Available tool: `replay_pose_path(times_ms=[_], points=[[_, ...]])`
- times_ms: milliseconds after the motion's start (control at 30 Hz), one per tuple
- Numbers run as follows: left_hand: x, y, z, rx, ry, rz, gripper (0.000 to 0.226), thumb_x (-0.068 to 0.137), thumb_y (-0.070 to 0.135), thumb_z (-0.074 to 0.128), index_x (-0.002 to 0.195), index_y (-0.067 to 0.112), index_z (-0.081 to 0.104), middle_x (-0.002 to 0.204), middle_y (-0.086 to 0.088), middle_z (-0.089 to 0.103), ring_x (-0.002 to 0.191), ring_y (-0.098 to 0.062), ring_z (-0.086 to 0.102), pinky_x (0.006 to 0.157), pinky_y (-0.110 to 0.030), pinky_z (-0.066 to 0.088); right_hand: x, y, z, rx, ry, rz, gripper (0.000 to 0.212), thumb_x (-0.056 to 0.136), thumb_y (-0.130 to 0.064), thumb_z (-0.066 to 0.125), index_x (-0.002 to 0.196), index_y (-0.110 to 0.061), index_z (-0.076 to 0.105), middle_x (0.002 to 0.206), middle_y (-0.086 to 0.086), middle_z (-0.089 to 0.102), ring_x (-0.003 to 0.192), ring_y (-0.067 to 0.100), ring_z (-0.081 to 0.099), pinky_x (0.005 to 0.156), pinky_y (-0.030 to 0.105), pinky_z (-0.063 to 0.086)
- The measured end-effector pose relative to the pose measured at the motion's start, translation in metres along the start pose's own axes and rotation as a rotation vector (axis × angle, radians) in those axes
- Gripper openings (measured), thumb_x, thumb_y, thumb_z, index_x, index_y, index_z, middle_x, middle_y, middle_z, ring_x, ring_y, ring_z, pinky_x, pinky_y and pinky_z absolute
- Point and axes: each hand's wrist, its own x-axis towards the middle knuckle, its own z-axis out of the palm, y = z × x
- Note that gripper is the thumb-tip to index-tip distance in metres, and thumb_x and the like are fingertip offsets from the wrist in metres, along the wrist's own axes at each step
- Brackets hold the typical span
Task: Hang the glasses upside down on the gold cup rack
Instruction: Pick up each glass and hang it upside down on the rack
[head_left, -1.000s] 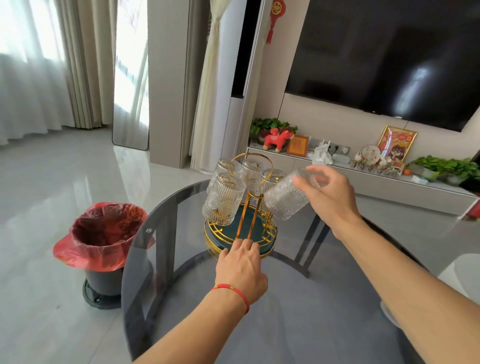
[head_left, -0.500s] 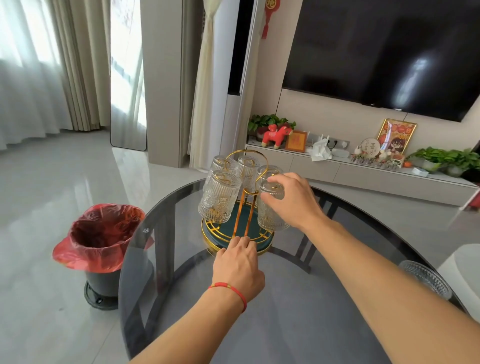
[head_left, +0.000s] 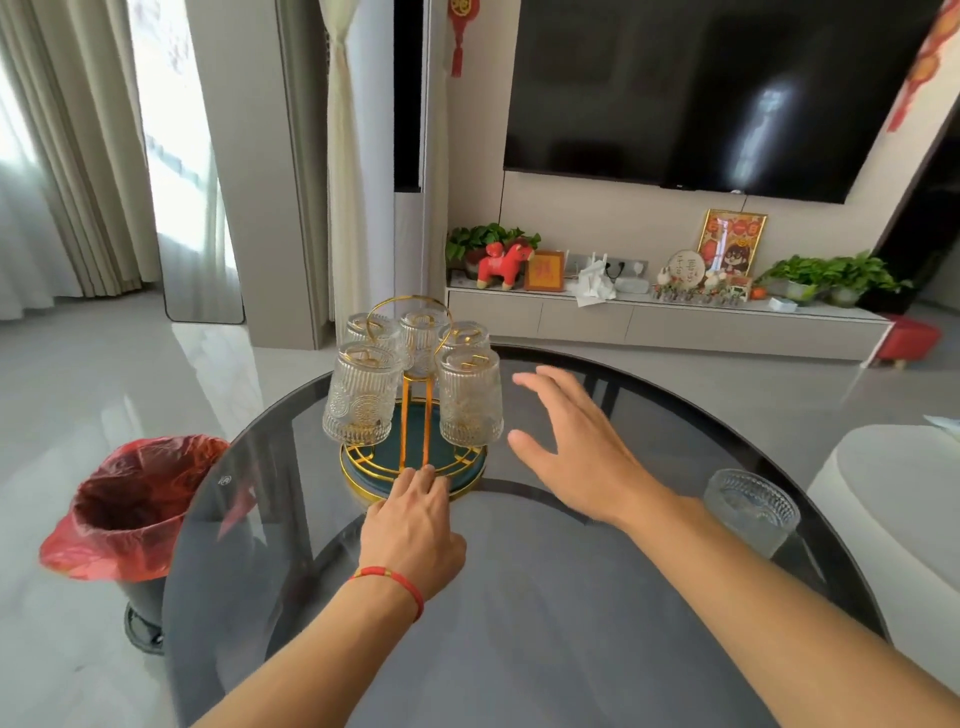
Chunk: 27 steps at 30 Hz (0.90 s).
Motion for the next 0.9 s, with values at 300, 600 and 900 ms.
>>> replay_pose_path(times_ms=[300, 600, 900], points=[[-0.023, 0.044, 0.003, -0.186, 0.100, 0.177, 0.052, 0.085, 0.023, 0.071, 0.135, 0.013, 0.061, 0.148, -0.009, 0.054, 0.153, -0.032, 0.025, 0.124, -0.040, 0.024, -0.119, 0.075, -0.043, 0.183, 0.503, 0.151, 0.031, 0.092, -0.006, 0.067, 0.113, -0.027, 0.074, 0.114, -0.013, 0.070, 0.103, 0.005, 0.066, 0.086, 0.029, 0.055], [-0.015, 0.234, 0.022, -0.780, -0.173, 0.200, 0.111, 0.073, 0.044, 0.084, 0.159, 0.023, 0.016, 0.152, -0.001, 0.042, 0.141, -0.017, 0.039, 0.116, -0.029, 0.034, -0.141, 0.138, -0.077, 0.359, 0.914, 0.779, 0.034, 0.091, -0.010, 0.060, 0.125, -0.014, 0.061, 0.126, 0.008, 0.069, 0.109, 0.031, 0.065, 0.097, 0.048, 0.051], [0.022, 0.265, 0.041, -0.744, -0.044, 0.087, 0.091, 0.064, 0.044, 0.089, 0.141, 0.024, 0.044, 0.127, 0.003, 0.061, 0.121, -0.020, 0.058, 0.099, -0.031, 0.051, -0.149, 0.155, -0.068, 0.377, 0.668, 0.855, 0.028, 0.092, -0.026, 0.062, 0.120, -0.024, 0.062, 0.108, -0.004, 0.073, 0.092, 0.021, 0.066, 0.065, 0.028, 0.043]])
